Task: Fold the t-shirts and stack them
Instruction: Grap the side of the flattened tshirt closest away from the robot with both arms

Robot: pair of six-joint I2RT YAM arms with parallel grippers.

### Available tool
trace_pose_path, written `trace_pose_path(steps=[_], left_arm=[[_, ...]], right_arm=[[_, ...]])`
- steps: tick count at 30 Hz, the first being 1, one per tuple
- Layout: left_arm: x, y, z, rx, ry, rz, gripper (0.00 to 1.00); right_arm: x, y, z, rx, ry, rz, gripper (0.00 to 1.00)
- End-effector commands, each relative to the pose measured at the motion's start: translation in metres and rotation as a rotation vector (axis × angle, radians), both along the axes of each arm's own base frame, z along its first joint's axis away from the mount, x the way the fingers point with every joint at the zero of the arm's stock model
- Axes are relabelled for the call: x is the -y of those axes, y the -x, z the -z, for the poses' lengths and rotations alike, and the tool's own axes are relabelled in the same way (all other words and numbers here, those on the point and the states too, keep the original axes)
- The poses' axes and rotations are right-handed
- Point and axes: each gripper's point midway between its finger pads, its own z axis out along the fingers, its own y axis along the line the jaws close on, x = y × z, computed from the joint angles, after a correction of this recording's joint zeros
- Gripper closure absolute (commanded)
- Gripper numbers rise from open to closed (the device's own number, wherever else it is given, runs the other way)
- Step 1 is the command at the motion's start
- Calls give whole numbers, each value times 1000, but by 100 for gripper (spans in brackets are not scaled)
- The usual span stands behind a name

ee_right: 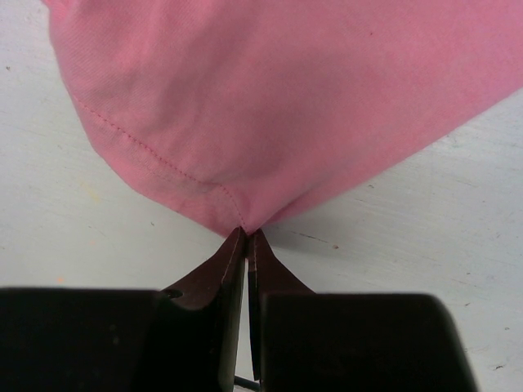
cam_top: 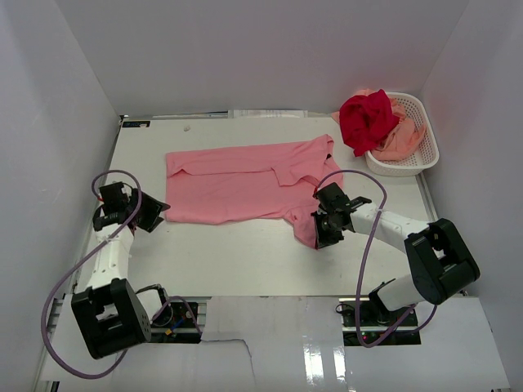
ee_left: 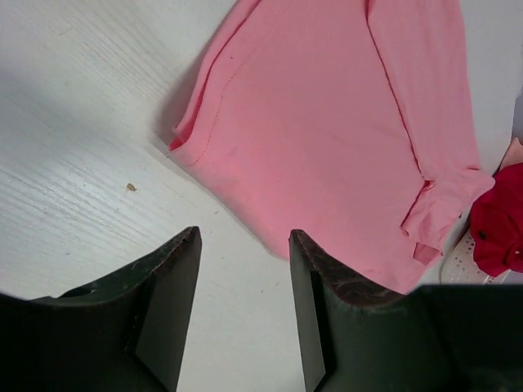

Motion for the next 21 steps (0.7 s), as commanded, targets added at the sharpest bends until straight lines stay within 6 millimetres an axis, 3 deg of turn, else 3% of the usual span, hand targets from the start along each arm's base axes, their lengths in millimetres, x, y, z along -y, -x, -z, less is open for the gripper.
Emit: trace_pose_path(steps=[1,6,18,19,20,21], left_arm=[[4,8,8,-24,26,-12,42],[5,5,31,-67,65,-28,43],[-3,-6,36,-60,47,-53,44],[-3,-6,37,-60,49,-53,47],[-2,-5,40,-66,55,-56,60],[-2,-6,42,-63,56,-56,66]], right_arm=[[19,30,21,-102,79,-30,92],[20,30,21,-97,82,-29,92],[19,33,21,-99,73,-26,92],[19,33,21,-100,74,-28,92],[19,33,21,-102,72,-25,92],[19,33,21,-102,69,-25,92]])
